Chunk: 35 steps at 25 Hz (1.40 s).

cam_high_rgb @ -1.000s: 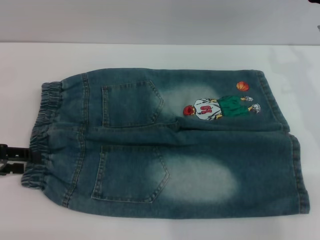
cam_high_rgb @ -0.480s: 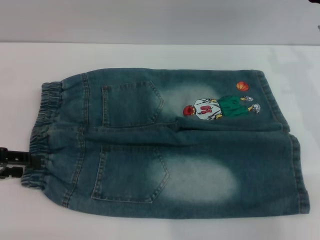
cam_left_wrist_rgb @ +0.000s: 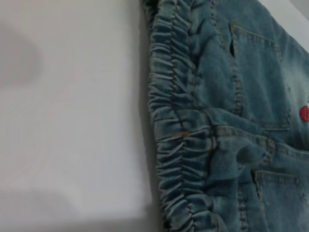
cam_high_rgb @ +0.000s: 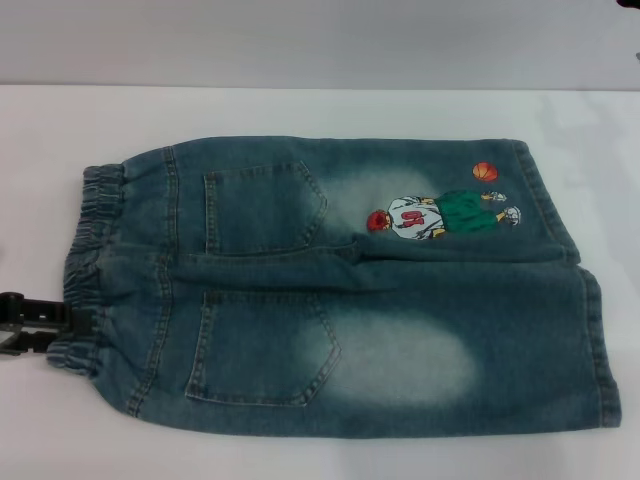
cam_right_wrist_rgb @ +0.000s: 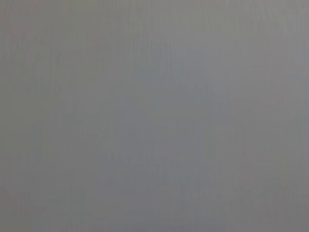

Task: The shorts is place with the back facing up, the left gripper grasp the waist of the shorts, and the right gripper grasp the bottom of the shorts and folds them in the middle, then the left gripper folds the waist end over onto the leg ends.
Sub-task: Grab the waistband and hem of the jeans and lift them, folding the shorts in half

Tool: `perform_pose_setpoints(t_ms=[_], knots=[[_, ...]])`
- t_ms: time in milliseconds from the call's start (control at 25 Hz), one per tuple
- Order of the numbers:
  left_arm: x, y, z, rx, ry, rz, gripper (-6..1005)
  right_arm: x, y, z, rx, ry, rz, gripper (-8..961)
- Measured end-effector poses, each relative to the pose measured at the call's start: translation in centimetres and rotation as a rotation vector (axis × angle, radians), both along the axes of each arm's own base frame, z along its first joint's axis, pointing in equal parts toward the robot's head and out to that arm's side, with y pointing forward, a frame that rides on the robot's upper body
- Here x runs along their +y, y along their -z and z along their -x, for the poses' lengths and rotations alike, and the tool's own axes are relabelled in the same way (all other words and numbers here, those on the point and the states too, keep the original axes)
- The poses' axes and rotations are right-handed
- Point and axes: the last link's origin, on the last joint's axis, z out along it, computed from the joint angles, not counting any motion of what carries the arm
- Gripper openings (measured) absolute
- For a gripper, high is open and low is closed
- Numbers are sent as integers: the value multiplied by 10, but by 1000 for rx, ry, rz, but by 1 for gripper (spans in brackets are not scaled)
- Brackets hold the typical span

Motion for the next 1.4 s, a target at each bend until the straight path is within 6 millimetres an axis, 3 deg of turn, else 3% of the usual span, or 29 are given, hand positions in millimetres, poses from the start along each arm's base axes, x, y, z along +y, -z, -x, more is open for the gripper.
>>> perform_pose_setpoints(t_ms=[720,1400], knots=[[12,1,-12,-11,43,-3,645,0,-1,0,2,1,-3,547],[2,-2,-7,-24,12,15,640,1,-3,0,3,5,-8,547]])
